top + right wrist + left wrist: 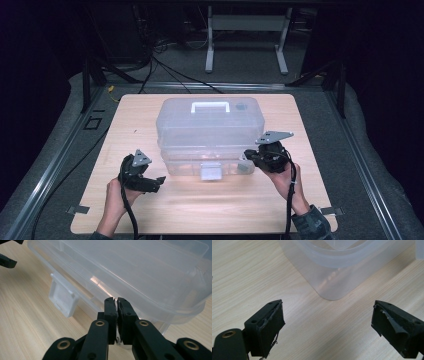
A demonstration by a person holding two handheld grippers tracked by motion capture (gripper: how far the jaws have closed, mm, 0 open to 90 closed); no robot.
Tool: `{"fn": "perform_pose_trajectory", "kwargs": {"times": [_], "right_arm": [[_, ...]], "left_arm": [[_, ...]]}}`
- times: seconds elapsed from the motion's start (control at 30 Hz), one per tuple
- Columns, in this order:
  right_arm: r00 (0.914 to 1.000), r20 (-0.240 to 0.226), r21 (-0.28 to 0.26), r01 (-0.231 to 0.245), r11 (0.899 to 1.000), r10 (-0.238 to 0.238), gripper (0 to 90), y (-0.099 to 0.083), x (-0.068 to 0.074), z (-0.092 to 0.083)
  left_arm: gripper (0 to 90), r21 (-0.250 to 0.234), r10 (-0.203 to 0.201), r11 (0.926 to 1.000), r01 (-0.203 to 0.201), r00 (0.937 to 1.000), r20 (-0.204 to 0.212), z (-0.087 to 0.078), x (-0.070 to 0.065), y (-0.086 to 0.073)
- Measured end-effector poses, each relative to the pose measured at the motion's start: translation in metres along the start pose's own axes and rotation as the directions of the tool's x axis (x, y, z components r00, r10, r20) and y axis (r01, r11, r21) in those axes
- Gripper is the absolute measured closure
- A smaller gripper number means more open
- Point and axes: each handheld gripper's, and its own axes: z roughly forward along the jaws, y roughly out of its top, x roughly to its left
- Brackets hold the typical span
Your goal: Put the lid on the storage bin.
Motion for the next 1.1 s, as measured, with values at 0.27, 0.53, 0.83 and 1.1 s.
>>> {"fn": "perform_pose_trajectory", "kwargs": {"times": [0.27, 0.53, 0.83, 1.1], "right_arm": [[0.9999, -0.006, 0.036, -0.009, 0.999, 0.009, 87.2, -0.009, 0.003, 0.008], [0.9999, -0.010, 0.092, -0.003, 0.996, 0.004, 88.8, -0.019, 0.008, 0.017], [0.9999, -0.004, 0.135, -0.011, 0.991, 0.012, 86.3, -0.044, 0.007, 0.018], [0.9959, 0.070, 0.179, -0.070, 0.981, 0.058, 66.6, -0.079, -0.012, 0.016]], "left_arm": [[10.5, -0.003, 0.002, 1.0000, -0.002, 1.0000, 0.002, -0.001, -0.001, 0.000], [10.3, 0.005, 0.013, 0.9999, -0.013, 0.9999, -0.009, 0.001, -0.002, -0.001], [6.9, -0.014, 0.007, 0.9999, -0.007, 0.9998, -0.016, 0.005, 0.005, -0.008], [3.5, 0.014, -0.009, 0.9999, 0.009, 0.9996, -0.026, 0.016, 0.011, -0.015]]}}
